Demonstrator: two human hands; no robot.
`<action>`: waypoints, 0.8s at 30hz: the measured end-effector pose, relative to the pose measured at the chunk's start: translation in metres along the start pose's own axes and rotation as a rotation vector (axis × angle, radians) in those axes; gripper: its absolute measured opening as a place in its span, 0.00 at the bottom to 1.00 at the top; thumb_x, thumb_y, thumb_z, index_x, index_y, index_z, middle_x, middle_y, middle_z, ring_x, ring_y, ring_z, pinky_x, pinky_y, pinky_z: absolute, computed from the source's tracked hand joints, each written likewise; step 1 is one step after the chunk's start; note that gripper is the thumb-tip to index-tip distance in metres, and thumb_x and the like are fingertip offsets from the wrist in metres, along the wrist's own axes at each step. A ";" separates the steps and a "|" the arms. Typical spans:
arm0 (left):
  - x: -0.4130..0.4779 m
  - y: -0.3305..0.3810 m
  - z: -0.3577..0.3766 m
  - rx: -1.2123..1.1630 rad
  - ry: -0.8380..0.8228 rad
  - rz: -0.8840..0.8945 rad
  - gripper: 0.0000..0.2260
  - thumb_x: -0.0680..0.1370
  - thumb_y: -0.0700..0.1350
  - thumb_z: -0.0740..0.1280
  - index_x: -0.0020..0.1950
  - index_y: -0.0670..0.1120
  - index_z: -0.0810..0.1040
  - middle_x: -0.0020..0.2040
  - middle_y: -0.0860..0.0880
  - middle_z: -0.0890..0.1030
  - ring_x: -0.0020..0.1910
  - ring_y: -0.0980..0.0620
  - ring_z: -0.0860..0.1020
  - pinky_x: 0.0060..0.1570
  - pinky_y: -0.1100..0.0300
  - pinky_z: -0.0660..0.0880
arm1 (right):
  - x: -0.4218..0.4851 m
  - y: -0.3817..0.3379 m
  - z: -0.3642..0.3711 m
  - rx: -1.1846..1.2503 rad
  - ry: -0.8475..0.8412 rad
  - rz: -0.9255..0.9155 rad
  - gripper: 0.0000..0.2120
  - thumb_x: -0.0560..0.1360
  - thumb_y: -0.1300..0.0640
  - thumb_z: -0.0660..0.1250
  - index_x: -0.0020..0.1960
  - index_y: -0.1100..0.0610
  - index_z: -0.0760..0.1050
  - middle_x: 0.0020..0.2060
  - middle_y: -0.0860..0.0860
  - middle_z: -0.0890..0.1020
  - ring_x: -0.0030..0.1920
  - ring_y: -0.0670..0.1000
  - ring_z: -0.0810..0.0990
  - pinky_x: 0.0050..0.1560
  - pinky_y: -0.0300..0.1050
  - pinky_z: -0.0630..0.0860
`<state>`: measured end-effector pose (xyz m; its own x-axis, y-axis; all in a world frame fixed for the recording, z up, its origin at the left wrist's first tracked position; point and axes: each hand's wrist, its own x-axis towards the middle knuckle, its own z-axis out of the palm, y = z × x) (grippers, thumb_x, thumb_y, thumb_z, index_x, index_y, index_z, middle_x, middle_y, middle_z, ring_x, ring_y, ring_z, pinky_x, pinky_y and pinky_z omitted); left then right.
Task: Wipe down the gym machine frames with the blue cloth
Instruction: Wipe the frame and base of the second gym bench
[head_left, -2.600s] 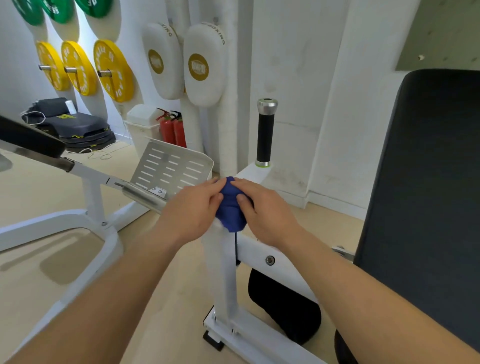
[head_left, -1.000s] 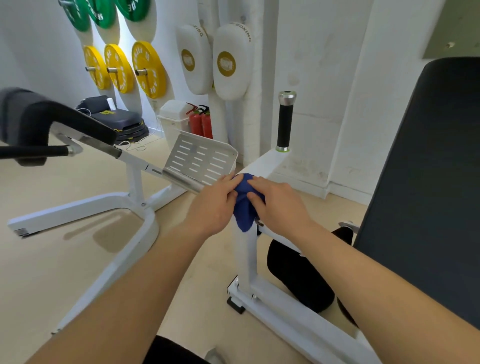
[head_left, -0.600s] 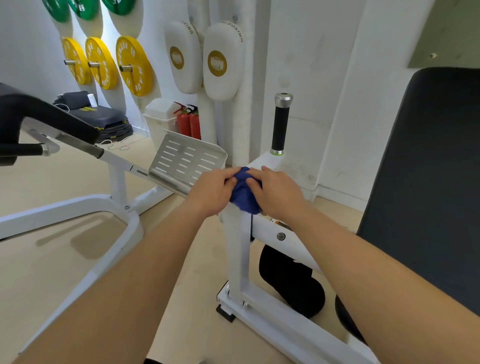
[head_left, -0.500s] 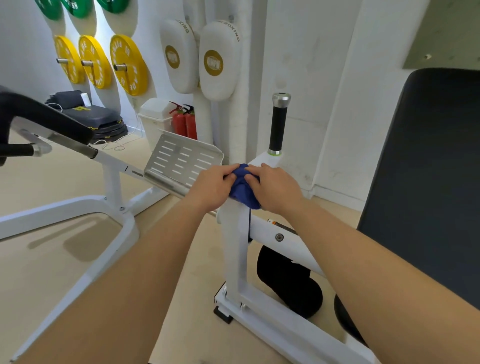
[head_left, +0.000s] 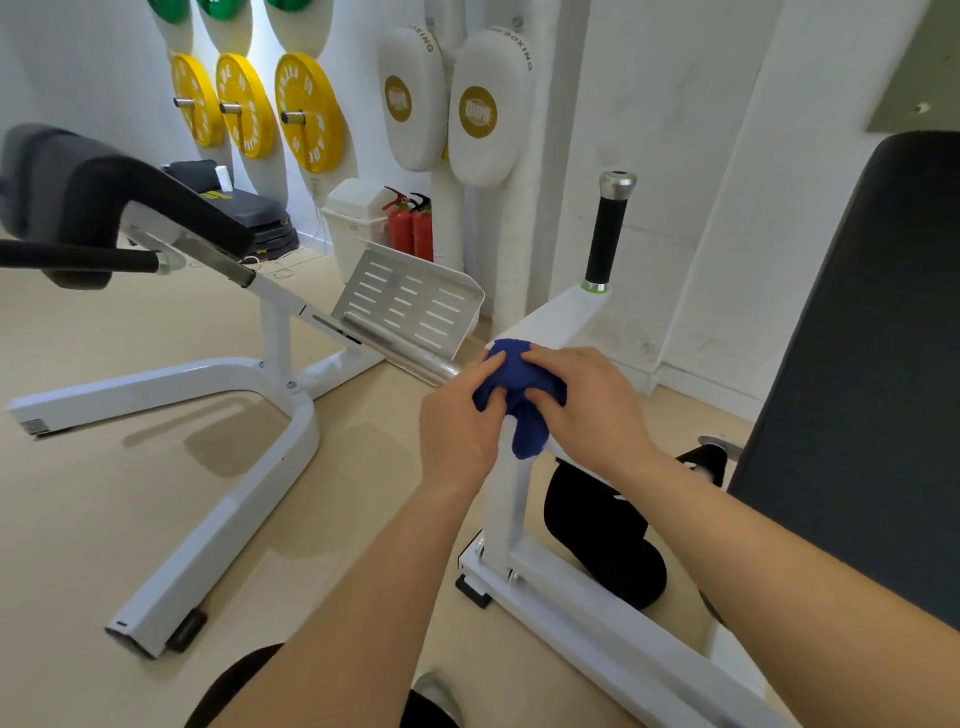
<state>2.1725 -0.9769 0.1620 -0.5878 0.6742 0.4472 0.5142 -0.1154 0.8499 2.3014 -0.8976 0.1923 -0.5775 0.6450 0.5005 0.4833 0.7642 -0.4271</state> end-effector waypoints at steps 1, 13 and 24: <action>-0.002 0.001 0.003 -0.020 0.030 -0.024 0.18 0.75 0.36 0.68 0.60 0.55 0.82 0.44 0.63 0.81 0.44 0.60 0.80 0.46 0.66 0.76 | -0.007 -0.002 0.004 0.015 0.057 0.021 0.17 0.74 0.58 0.69 0.62 0.49 0.78 0.56 0.47 0.82 0.58 0.50 0.76 0.54 0.45 0.73; 0.004 -0.016 -0.005 0.010 -0.223 -0.182 0.17 0.69 0.50 0.76 0.52 0.53 0.71 0.52 0.56 0.78 0.47 0.56 0.80 0.46 0.57 0.79 | -0.038 0.016 0.038 0.327 0.120 0.290 0.16 0.73 0.61 0.68 0.49 0.40 0.72 0.46 0.43 0.81 0.48 0.45 0.79 0.48 0.47 0.79; 0.010 -0.026 -0.019 0.216 -0.372 -0.112 0.10 0.73 0.48 0.75 0.51 0.53 0.78 0.42 0.60 0.78 0.40 0.62 0.76 0.36 0.75 0.69 | -0.049 0.027 0.026 0.330 -0.152 0.348 0.16 0.73 0.56 0.72 0.56 0.43 0.71 0.42 0.43 0.81 0.44 0.44 0.80 0.44 0.43 0.78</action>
<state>2.1414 -0.9805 0.1499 -0.4026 0.8952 0.1909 0.6020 0.1019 0.7919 2.3253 -0.9087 0.1368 -0.5203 0.8345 0.1812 0.4449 0.4461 -0.7766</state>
